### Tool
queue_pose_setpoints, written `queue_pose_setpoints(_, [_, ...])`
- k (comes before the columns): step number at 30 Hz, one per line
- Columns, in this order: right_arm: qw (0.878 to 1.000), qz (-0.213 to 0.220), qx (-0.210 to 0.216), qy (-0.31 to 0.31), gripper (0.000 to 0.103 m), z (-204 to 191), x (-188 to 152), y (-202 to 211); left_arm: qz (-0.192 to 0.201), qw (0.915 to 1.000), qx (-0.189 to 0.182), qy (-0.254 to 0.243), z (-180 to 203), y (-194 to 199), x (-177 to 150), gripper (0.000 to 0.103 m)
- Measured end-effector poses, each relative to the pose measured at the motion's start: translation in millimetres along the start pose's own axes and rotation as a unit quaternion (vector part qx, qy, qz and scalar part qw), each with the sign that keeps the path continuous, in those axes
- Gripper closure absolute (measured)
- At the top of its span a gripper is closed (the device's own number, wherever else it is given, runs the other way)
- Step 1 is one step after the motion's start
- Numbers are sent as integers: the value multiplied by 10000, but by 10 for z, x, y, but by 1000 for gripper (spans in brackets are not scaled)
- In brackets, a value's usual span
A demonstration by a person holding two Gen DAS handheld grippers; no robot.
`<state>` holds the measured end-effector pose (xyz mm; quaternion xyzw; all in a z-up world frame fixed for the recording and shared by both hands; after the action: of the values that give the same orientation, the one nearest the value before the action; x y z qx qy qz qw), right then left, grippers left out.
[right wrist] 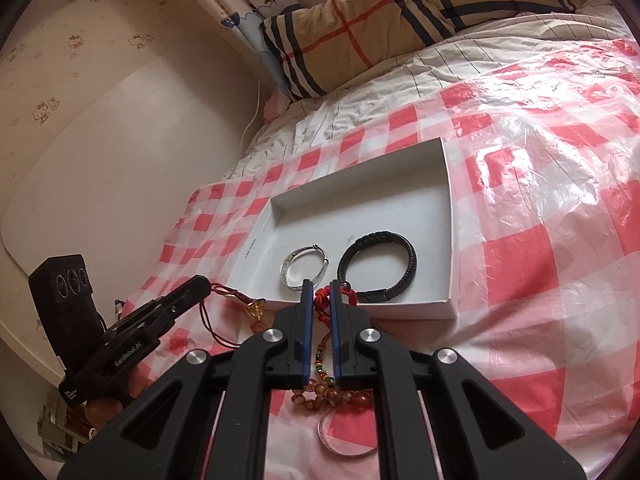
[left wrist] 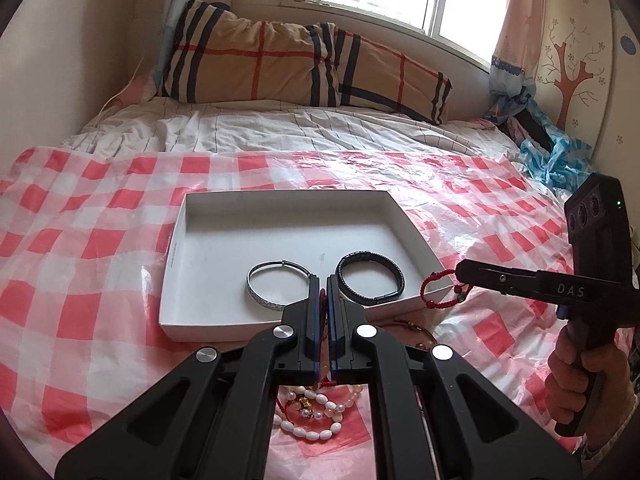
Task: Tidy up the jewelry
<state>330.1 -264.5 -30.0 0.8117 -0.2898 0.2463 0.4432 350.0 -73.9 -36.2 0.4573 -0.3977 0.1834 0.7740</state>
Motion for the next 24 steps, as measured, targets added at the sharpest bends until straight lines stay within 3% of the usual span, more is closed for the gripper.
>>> queue_pose_setpoints(12, [9997, 158, 134, 132, 94, -173, 35, 17, -3, 9992, 290, -280, 72, -25, -4, 100])
queue_pose_setpoints(24, [9989, 373, 288, 65, 94, -255, 113, 39, 175, 9995, 230, -154, 82, 12, 121, 100])
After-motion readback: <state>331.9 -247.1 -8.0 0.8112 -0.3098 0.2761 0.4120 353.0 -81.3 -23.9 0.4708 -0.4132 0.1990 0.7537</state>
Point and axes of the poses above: each gripper's, at about its wrist camera, not at the fingertips, and y roughly against the way its jaws point, z to its right, x to its top, the point moved 6 cm from there along -y, roughly the way its jaws point, and after that the axes turned 11 degrees about -x, right-handed, at the moved point
